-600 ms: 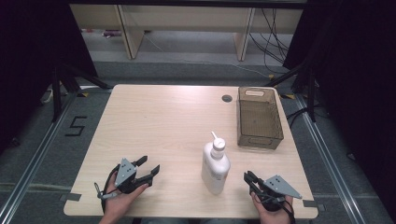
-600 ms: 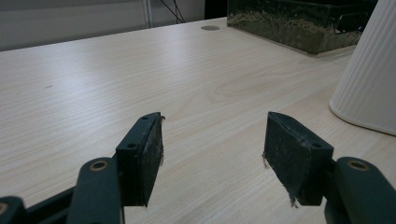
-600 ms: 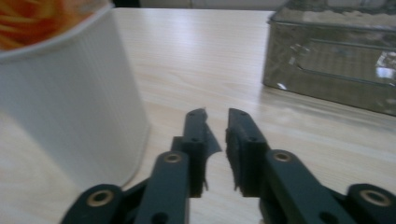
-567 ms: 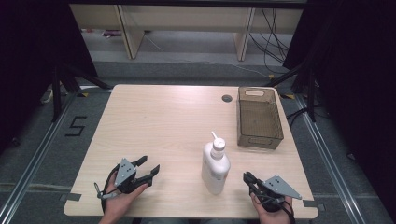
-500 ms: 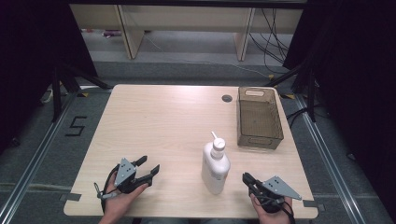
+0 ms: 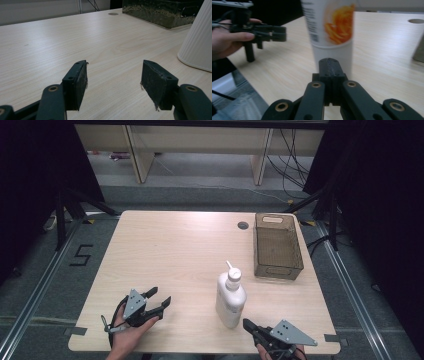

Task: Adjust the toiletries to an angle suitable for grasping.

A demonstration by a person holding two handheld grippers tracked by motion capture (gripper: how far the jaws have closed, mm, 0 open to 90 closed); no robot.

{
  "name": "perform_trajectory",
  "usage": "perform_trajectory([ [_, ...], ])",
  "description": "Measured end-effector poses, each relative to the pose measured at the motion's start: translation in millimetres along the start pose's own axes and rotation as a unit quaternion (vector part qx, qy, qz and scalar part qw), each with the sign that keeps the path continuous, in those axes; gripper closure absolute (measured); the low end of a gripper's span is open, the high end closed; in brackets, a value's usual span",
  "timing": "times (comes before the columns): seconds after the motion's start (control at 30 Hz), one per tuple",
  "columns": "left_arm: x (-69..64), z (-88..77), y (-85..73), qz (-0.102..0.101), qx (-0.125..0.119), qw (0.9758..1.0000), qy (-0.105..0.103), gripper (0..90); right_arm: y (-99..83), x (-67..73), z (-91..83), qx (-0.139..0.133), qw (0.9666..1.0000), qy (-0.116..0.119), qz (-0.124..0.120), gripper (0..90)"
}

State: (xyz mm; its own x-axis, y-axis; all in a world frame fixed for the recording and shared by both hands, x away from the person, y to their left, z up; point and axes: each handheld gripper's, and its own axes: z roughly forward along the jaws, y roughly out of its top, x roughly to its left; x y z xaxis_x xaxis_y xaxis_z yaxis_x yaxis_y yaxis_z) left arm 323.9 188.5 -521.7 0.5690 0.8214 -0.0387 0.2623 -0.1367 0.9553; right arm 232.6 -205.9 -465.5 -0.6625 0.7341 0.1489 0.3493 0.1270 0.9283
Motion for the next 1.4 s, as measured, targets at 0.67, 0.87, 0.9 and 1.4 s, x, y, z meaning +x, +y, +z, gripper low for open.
perform_trajectory([
  [0.67,0.0,-0.1,0.0,0.002,0.002,1.0000,-0.004,37.0,26.0,25.0,40.5,0.001,0.9993,-0.007,-0.035,90.0],
  [0.87,-0.3,0.0,-0.1,0.004,0.001,1.0000,-0.005,37.0,25.9,22.3,39.0,-0.006,0.9991,-0.025,-0.033,90.0],
  [0.9,-0.2,0.0,0.0,0.004,0.001,1.0000,-0.005,37.0,26.1,21.6,38.5,-0.007,0.9992,-0.026,-0.029,90.0],
  [1.4,-0.5,1.3,-0.2,0.006,0.000,0.9999,-0.008,37.0,34.6,-5.4,30.3,-0.010,0.9953,-0.096,-0.006,90.0],
])
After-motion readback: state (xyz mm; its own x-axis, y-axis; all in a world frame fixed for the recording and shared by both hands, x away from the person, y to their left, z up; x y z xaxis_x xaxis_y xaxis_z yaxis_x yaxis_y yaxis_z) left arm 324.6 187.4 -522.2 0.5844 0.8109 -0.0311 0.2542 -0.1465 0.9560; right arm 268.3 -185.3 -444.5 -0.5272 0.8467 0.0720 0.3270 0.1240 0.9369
